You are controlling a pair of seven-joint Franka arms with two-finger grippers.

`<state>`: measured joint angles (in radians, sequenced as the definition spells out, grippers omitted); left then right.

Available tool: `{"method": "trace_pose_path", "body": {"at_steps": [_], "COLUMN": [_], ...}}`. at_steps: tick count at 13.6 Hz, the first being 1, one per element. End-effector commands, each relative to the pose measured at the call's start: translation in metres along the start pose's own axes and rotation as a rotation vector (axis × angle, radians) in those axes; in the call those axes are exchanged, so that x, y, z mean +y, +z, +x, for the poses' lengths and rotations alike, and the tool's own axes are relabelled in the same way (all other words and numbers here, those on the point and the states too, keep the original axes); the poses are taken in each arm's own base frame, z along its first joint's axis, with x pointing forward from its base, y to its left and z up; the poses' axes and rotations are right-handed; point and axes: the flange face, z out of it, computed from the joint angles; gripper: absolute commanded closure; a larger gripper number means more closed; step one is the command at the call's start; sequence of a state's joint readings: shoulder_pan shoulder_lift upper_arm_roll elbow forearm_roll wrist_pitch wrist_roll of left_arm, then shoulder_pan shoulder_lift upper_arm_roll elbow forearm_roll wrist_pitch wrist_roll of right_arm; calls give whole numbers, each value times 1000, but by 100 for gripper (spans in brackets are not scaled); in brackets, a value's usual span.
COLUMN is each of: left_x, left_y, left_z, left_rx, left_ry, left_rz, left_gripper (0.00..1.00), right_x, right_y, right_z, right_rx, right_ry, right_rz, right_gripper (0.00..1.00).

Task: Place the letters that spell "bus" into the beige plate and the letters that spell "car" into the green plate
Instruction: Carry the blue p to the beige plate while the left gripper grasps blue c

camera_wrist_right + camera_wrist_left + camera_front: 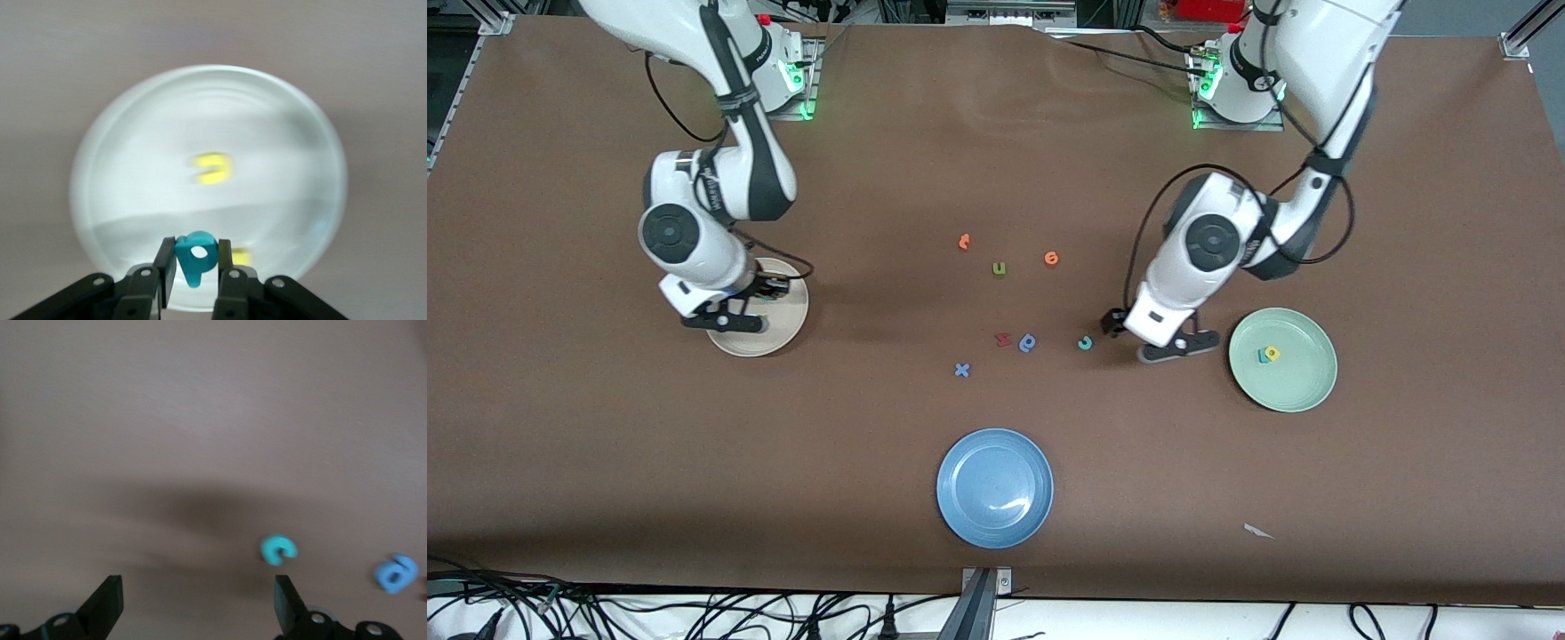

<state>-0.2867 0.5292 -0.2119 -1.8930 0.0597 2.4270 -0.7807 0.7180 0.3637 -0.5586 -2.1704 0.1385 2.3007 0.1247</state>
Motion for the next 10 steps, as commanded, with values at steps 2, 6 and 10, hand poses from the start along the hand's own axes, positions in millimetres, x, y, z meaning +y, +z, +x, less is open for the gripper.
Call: {"method": "trace_pose_path", "body": {"at_steps": [2, 6, 10], "left_x": [53, 51, 49], "left_y": [31, 44, 48], "left_z": [14, 17, 15], "left_rx": [6, 0, 4], "left_ry": [-62, -57, -33], "left_rz": [-18, -5, 31], "left_gripper": [0, 4, 11], "right_x": [30, 36, 28], "right_y": [28, 36, -6], "right_z": [8, 12, 14], "right_rx": [13, 28, 62], "right_ry": [-17, -10, -26], "right_rz": [-25, -31, 19], "right_gripper": [96, 29, 0]}}
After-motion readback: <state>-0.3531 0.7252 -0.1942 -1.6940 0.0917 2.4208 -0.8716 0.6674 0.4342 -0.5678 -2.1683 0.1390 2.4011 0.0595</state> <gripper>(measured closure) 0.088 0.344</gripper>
